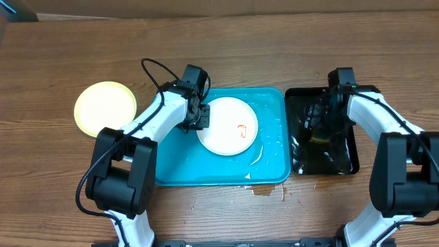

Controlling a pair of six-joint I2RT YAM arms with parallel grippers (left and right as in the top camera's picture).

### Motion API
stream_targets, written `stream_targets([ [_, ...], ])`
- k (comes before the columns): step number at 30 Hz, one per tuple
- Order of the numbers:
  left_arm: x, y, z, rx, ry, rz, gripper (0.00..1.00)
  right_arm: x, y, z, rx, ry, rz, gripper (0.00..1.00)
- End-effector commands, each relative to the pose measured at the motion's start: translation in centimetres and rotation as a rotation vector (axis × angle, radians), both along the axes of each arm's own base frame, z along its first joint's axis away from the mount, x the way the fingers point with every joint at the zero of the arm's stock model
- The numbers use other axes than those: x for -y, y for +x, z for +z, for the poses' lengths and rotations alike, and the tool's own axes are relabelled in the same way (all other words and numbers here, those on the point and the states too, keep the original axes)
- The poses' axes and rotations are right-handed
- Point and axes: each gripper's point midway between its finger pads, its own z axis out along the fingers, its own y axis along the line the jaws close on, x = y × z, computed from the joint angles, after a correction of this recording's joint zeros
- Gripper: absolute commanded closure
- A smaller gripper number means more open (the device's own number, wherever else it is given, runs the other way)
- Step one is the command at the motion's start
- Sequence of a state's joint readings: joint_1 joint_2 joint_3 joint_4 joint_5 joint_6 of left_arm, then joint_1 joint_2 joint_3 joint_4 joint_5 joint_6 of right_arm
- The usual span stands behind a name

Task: Clean dirty plates on tray and stack at the side
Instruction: 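Lower the right gripper into the black tray toward the sponge, then grasp the green-yellow sponge with the right gripper and lift it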

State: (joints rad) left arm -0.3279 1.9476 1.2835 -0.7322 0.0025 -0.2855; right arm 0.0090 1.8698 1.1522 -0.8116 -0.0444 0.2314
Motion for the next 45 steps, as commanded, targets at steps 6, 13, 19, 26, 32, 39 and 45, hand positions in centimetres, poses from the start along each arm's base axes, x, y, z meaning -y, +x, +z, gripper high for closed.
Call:
stream_targets([
  [6, -0.1, -0.3, -0.5, -0.01, 0.016, 0.003, 0.79, 0.0, 1.1, 0.4, 0.027, -0.003, 0.005, 0.64],
  [13, -0.1, -0.3, -0.5, -0.01, 0.016, 0.003, 0.79, 0.0, 1.3, 0.4, 0.036, -0.007, 0.004, 0.25],
  [19, -0.1, -0.3, -0.5, -0.01, 0.016, 0.003, 0.78, 1.0, 2.6, 0.6, 0.091, -0.062, -0.004, 0.21],
  [26, -0.1, -0.3, -0.5, -0.01, 0.016, 0.003, 0.78, 1.0, 3.9, 0.9, 0.145, -0.064, -0.006, 0.37],
  [32, -0.1, -0.2, -0.5, -0.008, 0.016, 0.003, 0.7, 1.0, 4.4, 1.0, 0.168, -0.064, -0.007, 0.36],
  [39, -0.1, -0.2, -0.5, -0.007, 0.016, 0.003, 0.68, 1.0, 4.8, 1.1, 0.182, -0.064, -0.008, 0.18],
  [45, -0.1, -0.1, -0.5, -0.001, 0.015, 0.003, 0.67, 1.0, 4.3, 1.0, 0.161, -0.063, -0.007, 0.19],
])
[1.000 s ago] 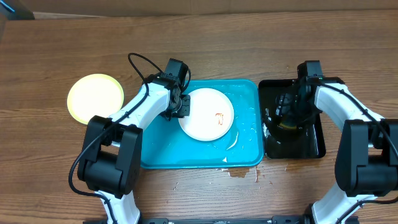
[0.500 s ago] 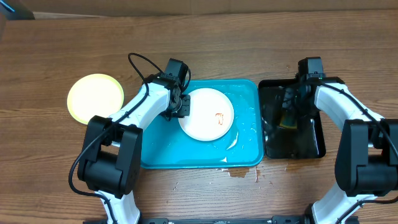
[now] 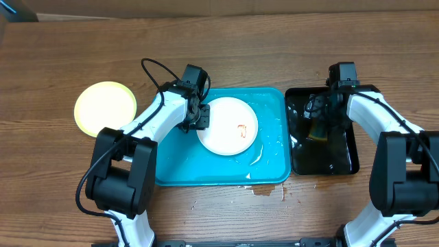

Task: Clean dirty plates on tray and stack at the side
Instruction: 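Grasp the green-yellow sponge with the right gripper and lift it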

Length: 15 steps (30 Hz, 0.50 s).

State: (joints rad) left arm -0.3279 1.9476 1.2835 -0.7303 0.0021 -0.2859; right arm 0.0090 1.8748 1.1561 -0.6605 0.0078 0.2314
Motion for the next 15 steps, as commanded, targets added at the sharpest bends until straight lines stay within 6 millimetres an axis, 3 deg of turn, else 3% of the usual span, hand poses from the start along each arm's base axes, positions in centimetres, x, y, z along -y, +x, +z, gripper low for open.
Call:
stream_targets([
  [1, -0.1, 0.0, -0.5, 0.002, 0.018, 0.004, 0.67, 0.1, 0.3, 0.4, -0.001, -0.014, 0.001, 0.21],
  [3, -0.3, 0.3, -0.4, 0.014, 0.029, 0.006, 0.66, 0.1, -0.5, 0.2, -0.032, -0.014, 0.001, 0.27],
  [7, -0.3, 0.4, -0.4, 0.02, 0.033, 0.007, 0.64, 0.0, -2.8, -0.2, -0.129, -0.006, 0.003, 0.63],
  [8, -0.3, 0.4, -0.4, 0.02, 0.033, 0.007, 0.64, -0.2, -3.6, -0.3, -0.159, 0.005, 0.004, 0.66],
  [12, -0.3, 0.4, -0.5, 0.019, 0.033, 0.006, 0.67, -0.3, -5.8, -0.4, -0.251, 0.011, -0.003, 0.66],
  [15, -0.3, 0.4, -0.5, 0.019, 0.033, 0.006, 0.64, -0.2, -5.8, -0.4, -0.249, 0.006, 0.0, 0.6],
])
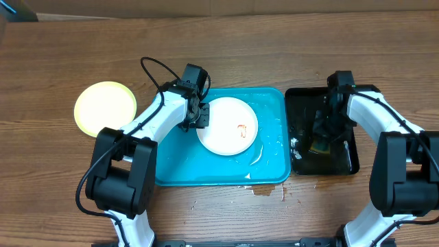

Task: Clean dirty plates on tray and stack at the side
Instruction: 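Grasp the green-yellow sponge with the right gripper and lift it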

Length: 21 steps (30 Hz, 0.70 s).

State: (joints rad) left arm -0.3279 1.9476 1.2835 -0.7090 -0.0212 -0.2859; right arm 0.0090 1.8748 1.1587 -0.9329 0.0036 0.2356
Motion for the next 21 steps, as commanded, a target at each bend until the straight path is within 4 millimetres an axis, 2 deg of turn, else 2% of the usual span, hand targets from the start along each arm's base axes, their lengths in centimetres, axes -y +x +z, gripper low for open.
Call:
stream_targets([
  [1, -0.1, -0.2, -0.6, -0.008, 0.017, 0.002, 0.58, -0.2, 1.1, 0.3, 0.035, 0.004, 0.005, 0.58],
  [3, 0.0, -0.2, -0.6, -0.005, 0.014, 0.002, 0.52, -0.2, 2.1, 0.4, 0.074, 0.005, 0.005, 0.56],
  [6, 0.1, 0.2, -0.5, 0.01, 0.008, 0.002, 0.51, -0.3, 3.3, 0.4, 0.122, 0.006, 0.004, 0.56],
  [9, 0.4, 0.9, -0.3, 0.038, -0.002, 0.002, 0.51, -0.5, 3.3, 0.5, 0.125, 0.007, 0.009, 0.55],
  [10, 0.4, 1.0, -0.3, 0.044, -0.004, 0.002, 0.53, -0.6, 3.2, 0.4, 0.122, 0.007, 0.012, 0.55],
  [11, 0.4, 1.1, -0.3, 0.046, -0.005, 0.002, 0.6, -0.6, 3.2, 0.4, 0.119, 0.007, 0.013, 0.55],
  [12, 0.4, 1.1, -0.3, 0.047, -0.005, 0.002, 0.78, -0.6, 3.1, 0.4, 0.114, 0.007, 0.014, 0.55],
  [14, 0.4, 1.0, -0.3, 0.043, -0.005, 0.002, 0.96, -0.6, 2.8, 0.4, 0.103, 0.006, 0.015, 0.54],
  [17, 0.3, 0.3, -0.4, 0.014, -0.002, 0.001, 0.96, -0.6, 2.3, 0.4, 0.085, 0.006, 0.015, 0.51],
  [21, -0.4, -1.6, -0.8, -0.066, 0.025, 0.01, 0.96, -0.6, 1.6, 0.3, 0.056, 0.005, 0.018, 0.49],
])
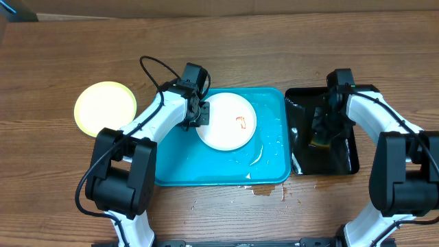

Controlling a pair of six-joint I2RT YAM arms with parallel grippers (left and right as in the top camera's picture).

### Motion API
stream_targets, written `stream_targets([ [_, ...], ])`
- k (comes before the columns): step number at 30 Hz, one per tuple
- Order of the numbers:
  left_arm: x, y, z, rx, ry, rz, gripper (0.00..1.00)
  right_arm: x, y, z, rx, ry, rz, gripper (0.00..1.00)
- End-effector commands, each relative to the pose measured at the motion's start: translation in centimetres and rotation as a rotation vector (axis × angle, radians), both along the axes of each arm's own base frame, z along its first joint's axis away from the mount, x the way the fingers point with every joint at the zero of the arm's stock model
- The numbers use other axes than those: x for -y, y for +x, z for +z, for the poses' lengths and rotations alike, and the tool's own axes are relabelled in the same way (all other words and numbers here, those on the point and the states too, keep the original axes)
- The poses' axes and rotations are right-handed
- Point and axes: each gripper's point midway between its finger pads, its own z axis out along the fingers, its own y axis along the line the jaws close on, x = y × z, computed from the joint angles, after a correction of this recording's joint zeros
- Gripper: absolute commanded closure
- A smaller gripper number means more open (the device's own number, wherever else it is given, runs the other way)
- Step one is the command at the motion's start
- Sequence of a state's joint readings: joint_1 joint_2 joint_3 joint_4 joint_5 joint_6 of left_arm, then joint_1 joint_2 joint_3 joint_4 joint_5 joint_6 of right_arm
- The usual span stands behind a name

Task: Clean dirty plates on tray and stack at the side
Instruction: 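Grasp the green-yellow sponge with the right gripper and lift it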

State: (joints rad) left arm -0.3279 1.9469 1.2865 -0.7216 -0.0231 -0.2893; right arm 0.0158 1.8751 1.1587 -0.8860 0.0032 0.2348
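A white plate with a small orange smear lies in the blue tray, tilted up slightly on its left side. My left gripper is shut on the plate's left rim. A clean yellow plate rests on the table at the left. My right gripper reaches down into the black basin, and a yellowish sponge shows at its tip. Whether the fingers clamp the sponge is unclear from above.
Water streaks shine on the tray floor near its right side. A small puddle lies on the wooden table just in front of the tray. The basin stands directly right of the tray.
The white plate has shifted a little up and left in the tray, with its smear now nearer the top. The right gripper stays low in the basin at nearly the same spot.
The left gripper has held the white plate's left rim throughout. The right gripper was in the basin, then nearer its back left corner, then low at the middle with the sponge. Now the plate has shifted slightly.
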Motion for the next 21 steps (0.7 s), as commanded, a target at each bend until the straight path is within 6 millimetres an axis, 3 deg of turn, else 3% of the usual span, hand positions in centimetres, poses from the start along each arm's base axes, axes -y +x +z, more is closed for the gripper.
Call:
stream_targets([
  [1, -0.4, -1.9, -0.9, -0.077, 0.027, 0.008, 0.95, -0.4, 0.4, 0.3, 0.007, 0.004, 0.015, 0.49],
  [4, -0.5, -2.0, -0.9, -0.082, 0.029, 0.008, 0.74, -0.4, 0.5, 0.3, 0.01, 0.004, 0.015, 0.49],
  [6, -0.4, -1.7, -0.9, -0.067, 0.024, 0.008, 0.67, -0.4, 0.7, 0.4, 0.017, 0.004, 0.015, 0.5],
  [9, -0.2, -1.1, -0.8, -0.045, 0.016, 0.008, 0.67, -0.4, 0.8, 0.4, 0.021, 0.006, 0.014, 0.46],
  [13, -0.1, -0.9, -0.8, -0.037, 0.013, 0.008, 0.78, -0.6, 0.5, 0.4, 0.01, 0.016, 0.015, 0.44],
  [18, -0.1, -1.0, -0.8, -0.038, 0.014, 0.003, 0.78, -0.5, 1.4, 1.1, 0.032, 0.016, 0.014, 0.55],
  [20, -0.1, -0.9, -0.8, -0.037, 0.014, 0.003, 0.78, -0.6, 1.6, 1.5, 0.035, 0.016, 0.014, 0.75],
  [21, -0.1, -0.9, -0.8, -0.037, 0.014, 0.003, 0.78, -0.6, 1.7, 1.7, 0.034, 0.016, 0.015, 0.8],
])
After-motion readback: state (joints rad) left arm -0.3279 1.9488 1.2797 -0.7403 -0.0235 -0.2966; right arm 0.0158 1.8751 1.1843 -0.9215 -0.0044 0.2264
